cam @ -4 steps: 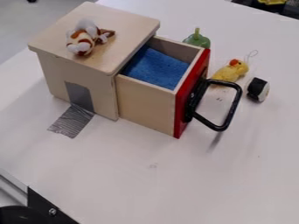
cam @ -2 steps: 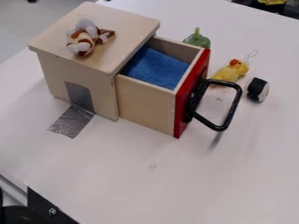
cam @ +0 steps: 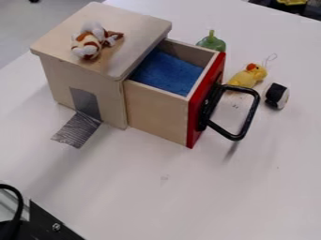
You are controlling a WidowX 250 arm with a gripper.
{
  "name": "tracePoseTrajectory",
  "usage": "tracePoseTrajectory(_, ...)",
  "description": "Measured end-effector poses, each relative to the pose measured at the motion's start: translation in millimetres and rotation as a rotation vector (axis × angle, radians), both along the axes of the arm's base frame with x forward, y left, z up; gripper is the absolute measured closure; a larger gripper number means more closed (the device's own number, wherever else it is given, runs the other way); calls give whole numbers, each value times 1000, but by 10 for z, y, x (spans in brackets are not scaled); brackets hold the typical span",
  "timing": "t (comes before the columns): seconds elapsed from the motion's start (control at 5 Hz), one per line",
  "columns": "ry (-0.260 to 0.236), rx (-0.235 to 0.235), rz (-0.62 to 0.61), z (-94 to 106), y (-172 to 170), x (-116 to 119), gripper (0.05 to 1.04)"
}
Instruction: Close the open drawer
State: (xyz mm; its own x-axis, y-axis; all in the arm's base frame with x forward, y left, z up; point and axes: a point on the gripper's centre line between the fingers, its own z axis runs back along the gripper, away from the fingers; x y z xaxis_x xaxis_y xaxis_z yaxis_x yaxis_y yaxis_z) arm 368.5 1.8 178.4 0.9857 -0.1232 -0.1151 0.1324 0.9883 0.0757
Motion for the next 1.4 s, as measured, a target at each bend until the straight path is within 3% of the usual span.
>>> tracePoseTrajectory(0.2, 34, 25, -23, -198, -412, 271, 85)
tracePoseTrajectory(0.4, 68, 44, -37, -408, -759, 325, 85)
tracePoseTrajectory(0.6, 114, 73, -51, -675, -1053, 185, 85)
tracePoseTrajectory(0.8, 154, 138, -57, -924, -1246, -23, 85)
tracePoseTrajectory(1.0, 165, 176, -67, -1108, -1367, -168, 85)
tracePoseTrajectory(1.4, 180, 214, -60, -1203, -1337, -182, 85)
